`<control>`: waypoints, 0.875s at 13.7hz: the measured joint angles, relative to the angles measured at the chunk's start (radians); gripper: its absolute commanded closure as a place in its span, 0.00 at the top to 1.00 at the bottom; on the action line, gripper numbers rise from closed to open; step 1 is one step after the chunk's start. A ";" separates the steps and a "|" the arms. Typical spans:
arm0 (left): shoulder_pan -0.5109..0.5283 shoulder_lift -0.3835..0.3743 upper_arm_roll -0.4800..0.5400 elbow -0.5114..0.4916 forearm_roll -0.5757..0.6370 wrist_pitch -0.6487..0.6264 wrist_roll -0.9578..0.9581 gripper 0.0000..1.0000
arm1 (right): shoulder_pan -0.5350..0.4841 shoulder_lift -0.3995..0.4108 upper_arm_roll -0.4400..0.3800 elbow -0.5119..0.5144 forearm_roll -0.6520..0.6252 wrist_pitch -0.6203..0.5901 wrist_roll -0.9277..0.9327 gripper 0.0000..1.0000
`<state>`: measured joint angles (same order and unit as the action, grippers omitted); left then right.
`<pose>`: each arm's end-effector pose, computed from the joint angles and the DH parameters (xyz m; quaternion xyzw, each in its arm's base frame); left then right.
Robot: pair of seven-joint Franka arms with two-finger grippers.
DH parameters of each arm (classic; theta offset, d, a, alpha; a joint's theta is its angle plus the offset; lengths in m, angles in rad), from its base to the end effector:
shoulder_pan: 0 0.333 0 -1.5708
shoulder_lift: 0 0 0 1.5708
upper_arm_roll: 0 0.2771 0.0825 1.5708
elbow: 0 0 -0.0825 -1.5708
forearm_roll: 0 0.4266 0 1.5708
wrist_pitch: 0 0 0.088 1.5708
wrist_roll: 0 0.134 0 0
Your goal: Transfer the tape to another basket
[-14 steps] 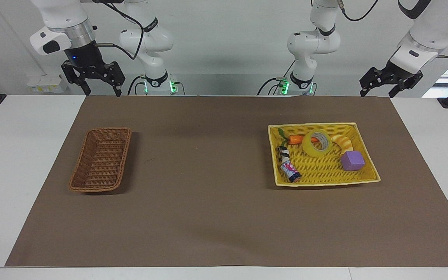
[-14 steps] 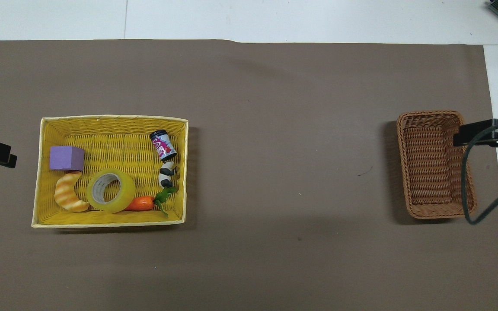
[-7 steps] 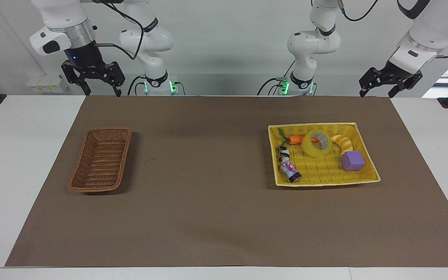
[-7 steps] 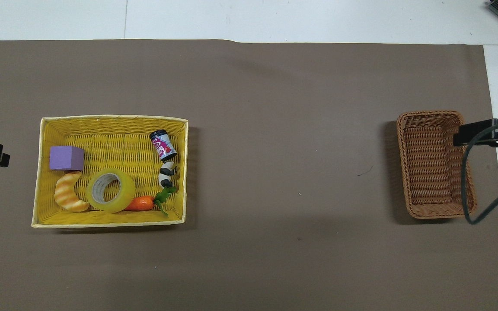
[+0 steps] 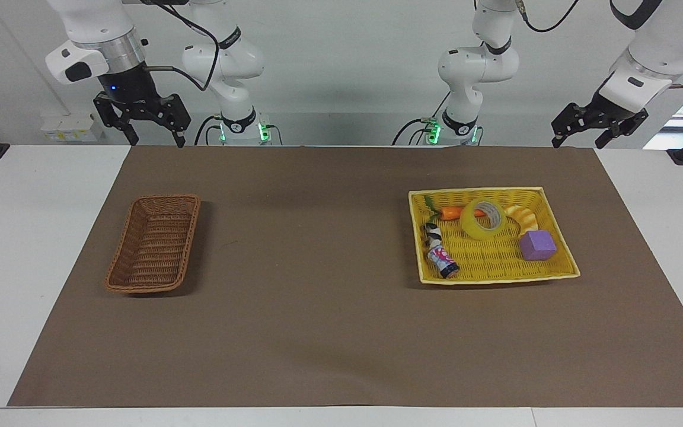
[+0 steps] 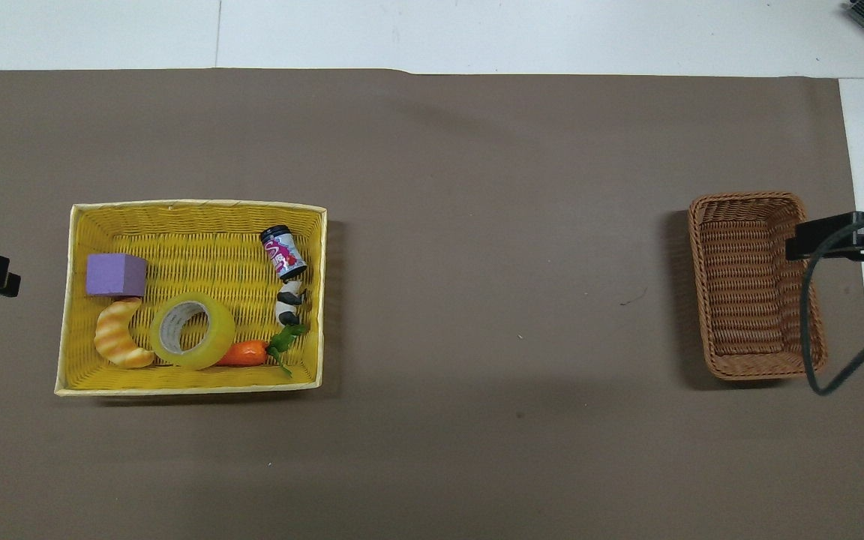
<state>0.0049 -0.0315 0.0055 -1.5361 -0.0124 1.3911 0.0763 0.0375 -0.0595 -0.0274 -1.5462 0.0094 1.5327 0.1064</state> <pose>0.5662 0.0041 0.5800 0.9978 -0.0337 -0.0564 0.0087 0.5781 0.0067 0.6027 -0.9986 0.0478 -0.0226 0.0068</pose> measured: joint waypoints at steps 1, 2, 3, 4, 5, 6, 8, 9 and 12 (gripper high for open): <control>0.000 -0.014 0.000 -0.023 0.000 0.008 0.000 1.00 | 0.000 0.000 0.000 0.000 0.000 -0.001 0.000 1.00; 0.000 -0.031 0.000 -0.053 0.000 0.025 0.000 1.00 | 0.000 0.000 0.000 0.000 0.000 -0.001 0.000 1.00; 0.000 -0.046 0.000 -0.081 0.000 0.043 0.000 1.00 | 0.000 0.000 0.000 0.000 0.000 -0.001 0.000 1.00; 0.000 -0.058 0.000 -0.105 0.000 0.060 0.000 1.00 | 0.000 0.000 0.000 0.000 0.000 -0.001 0.000 1.00; 0.000 -0.066 0.000 -0.127 0.000 0.076 0.000 1.00 | 0.000 0.000 0.000 0.000 0.000 -0.001 0.000 1.00; 0.000 -0.069 0.000 -0.148 -0.002 0.094 0.000 1.00 | -0.001 0.000 -0.002 0.000 0.000 -0.001 0.000 1.00; 0.000 -0.071 -0.001 -0.195 -0.013 0.148 0.000 1.00 | -0.001 0.000 -0.007 0.000 0.000 -0.001 0.000 1.00; 0.000 -0.071 -0.001 -0.216 -0.023 0.171 0.000 1.00 | -0.001 0.000 -0.007 0.000 0.000 -0.001 0.000 1.00; 0.005 -0.071 0.004 -0.271 -0.071 0.235 -0.001 1.00 | 0.000 0.000 -0.006 0.000 0.000 -0.001 0.000 1.00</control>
<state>0.0099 -0.1026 0.0093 -1.8067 -0.0832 1.6258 0.0756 0.0370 -0.0595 -0.0339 -1.5461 0.0094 1.5317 0.1064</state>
